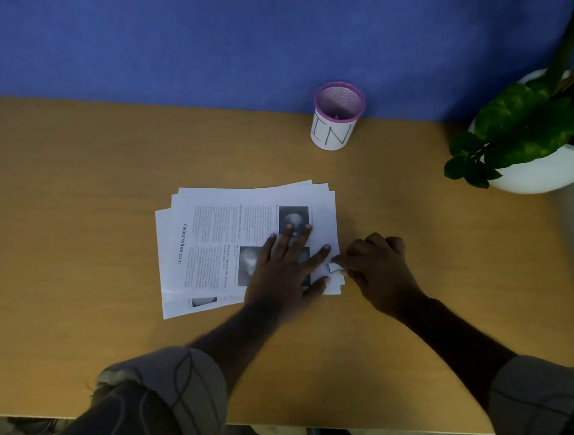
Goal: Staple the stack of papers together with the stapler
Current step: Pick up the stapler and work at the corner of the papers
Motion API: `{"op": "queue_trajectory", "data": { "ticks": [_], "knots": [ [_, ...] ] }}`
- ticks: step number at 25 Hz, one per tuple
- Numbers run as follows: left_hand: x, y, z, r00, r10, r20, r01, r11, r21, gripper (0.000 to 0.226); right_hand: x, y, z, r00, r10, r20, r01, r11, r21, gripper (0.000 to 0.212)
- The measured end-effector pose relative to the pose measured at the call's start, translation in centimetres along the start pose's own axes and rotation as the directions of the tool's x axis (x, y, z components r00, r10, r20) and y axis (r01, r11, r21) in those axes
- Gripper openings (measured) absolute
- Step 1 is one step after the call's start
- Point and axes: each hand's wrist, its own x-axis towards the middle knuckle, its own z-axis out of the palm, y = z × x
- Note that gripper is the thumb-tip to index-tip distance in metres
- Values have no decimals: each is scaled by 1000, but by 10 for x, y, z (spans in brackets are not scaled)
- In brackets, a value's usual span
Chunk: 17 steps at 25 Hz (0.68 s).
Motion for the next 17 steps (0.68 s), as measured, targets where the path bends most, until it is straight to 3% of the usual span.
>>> {"op": "queue_trajectory", "data": {
  "ticks": [9, 17],
  "knots": [
    [0, 1, -1, 999, 8, -33, -8, 1000, 6, 60, 17, 15, -5, 971, -236, 38, 235, 971, 32, 37],
    [0, 0, 0, 1000, 2, -31, -2, 1000, -7, 61, 6, 12, 8, 984, -177, -19, 178, 982, 59, 30]
  ]
}}
